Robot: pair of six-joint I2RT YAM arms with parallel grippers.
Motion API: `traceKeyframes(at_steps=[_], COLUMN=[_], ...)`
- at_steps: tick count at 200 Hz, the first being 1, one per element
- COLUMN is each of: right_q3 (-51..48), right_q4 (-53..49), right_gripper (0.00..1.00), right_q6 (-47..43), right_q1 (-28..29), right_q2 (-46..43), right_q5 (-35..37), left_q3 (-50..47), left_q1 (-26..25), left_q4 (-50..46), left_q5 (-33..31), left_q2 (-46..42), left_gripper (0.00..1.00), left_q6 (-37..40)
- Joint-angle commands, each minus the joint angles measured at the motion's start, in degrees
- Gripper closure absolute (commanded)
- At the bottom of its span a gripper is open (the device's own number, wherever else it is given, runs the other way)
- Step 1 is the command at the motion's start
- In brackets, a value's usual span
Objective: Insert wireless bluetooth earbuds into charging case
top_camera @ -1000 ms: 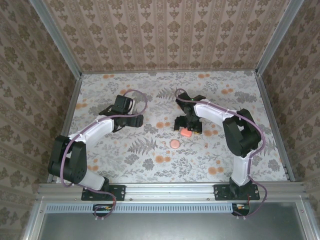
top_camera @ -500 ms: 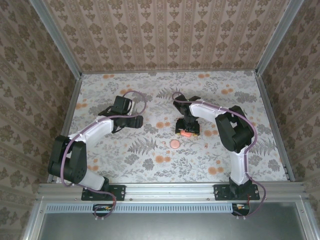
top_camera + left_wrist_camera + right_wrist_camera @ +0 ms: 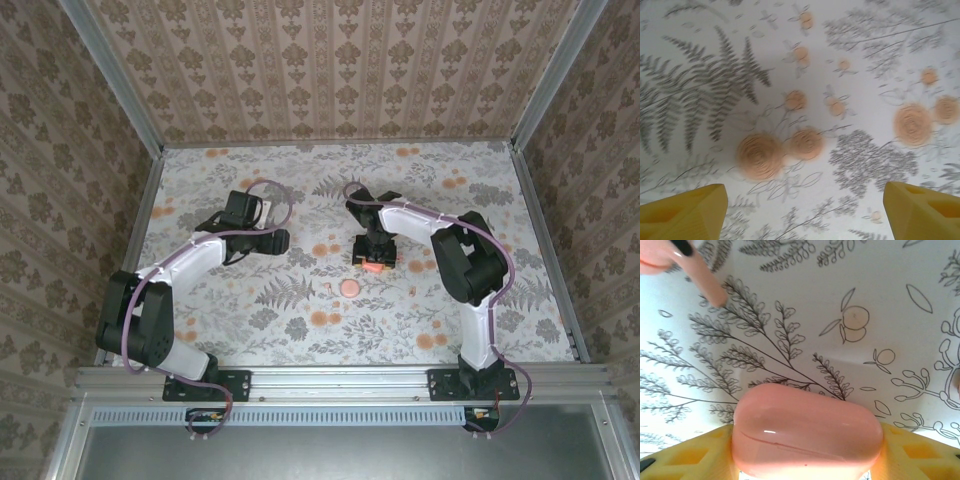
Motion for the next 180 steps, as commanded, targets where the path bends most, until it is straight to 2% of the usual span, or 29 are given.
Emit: traceKeyframes(at_steps=[1,18,40,54,79,105,136,165,180], right_q3=[-3.91,-10.83,-19.79,-24.14,-29.01,-32.66,-35.88,-37.83,-38.94], right_q4=[7.59,17.41,32.25,40.36,51.65,61.03,70.06,71.89,73.17], right_gripper=[0.50,0.51,0.52,0.53,0.53,0.53,0.52,0.52,0.52], right_q6=[0.82,2.01,4.92,6.32,6.65,7.39,11.08,12.36,13.20], right_q1=[0.26,0.30,0.26,0.26,0.28,0.27,0.59,1.69,2.22], right_q2=[-7.13,-15.01,-24.93,-30.15,-37.10,-40.70,-42.88,-43.96,-44.24], right_q5=[-0.35,-2.42,-6.15,-7.82,-12.17,-16.64,-19.57,-19.42,-19.16], left_q3=[-1.69,-3.44,-7.31,-10.13,-17.98,-24.00,-24.71,-25.88,-25.50], left_q1=[0.42,0.14,-1.64,-3.28,-6.44,-9.20,-13.01,-14.40,-15.36], left_q4=[6.66,11.19,18.65,24.01,40.59,54.63,58.71,66.64,67.55], left_q5=[10.65,16.15,21.17,22.11,22.16,21.23,20.36,18.95,18.74], left_q2=[-1.36,-2.92,-6.15,-8.62,-12.54,-14.28,-13.52,-11.82,-11.13], left_gripper=[0.21,0.30,0.34,0.34,0.34,0.34,0.37,0.37,0.37], left_q6=[2.08,3.20,5.05,6.82,7.95,10.09,14.65,12.74,12.68])
